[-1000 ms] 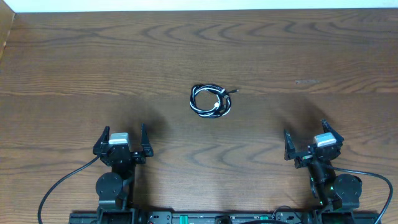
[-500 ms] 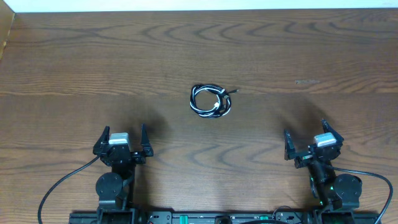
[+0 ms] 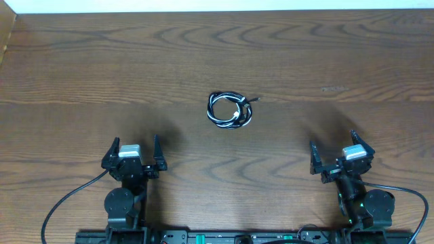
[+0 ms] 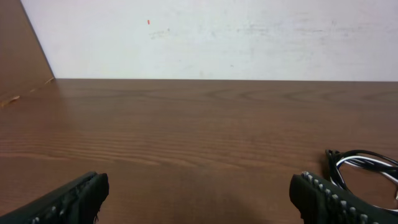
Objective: Untangle cables
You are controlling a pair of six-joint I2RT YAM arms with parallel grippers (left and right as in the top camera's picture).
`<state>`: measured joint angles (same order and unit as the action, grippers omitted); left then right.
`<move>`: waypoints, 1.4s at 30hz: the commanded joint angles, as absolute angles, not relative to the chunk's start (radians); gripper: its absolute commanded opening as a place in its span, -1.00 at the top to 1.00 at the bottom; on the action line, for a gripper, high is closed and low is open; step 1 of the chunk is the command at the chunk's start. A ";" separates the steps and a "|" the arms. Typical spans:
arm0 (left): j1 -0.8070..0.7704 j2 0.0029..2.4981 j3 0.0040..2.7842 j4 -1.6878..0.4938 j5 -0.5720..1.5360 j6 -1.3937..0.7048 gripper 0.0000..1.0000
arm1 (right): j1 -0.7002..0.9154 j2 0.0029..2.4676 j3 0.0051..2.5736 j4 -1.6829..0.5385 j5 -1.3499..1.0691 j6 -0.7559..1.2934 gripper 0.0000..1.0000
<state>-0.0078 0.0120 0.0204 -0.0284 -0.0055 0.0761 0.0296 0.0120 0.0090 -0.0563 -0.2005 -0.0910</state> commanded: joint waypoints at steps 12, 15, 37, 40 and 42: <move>-0.011 0.005 0.004 -0.071 -0.018 0.082 -0.96 | 0.036 0.007 0.006 -0.060 -0.193 -0.086 -0.98; -0.011 0.005 0.004 -0.072 -0.018 0.082 -0.96 | 0.036 0.007 0.006 -0.060 -0.193 -0.086 -0.98; -0.010 0.006 0.004 -0.072 -0.019 0.120 -0.96 | 0.036 0.007 0.006 0.005 -0.193 -0.086 -0.99; -0.010 0.006 0.004 -0.072 -0.018 0.119 -0.96 | 0.036 0.007 0.006 0.005 -0.193 -0.087 -0.99; -0.010 0.006 0.004 -0.073 -0.007 0.119 -0.96 | 0.036 0.007 0.006 0.005 -0.193 -0.087 -0.99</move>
<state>-0.0078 0.0120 0.0204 -0.0288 -0.0051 0.1062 0.0296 0.0120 0.0078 0.0013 -0.2005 -0.0910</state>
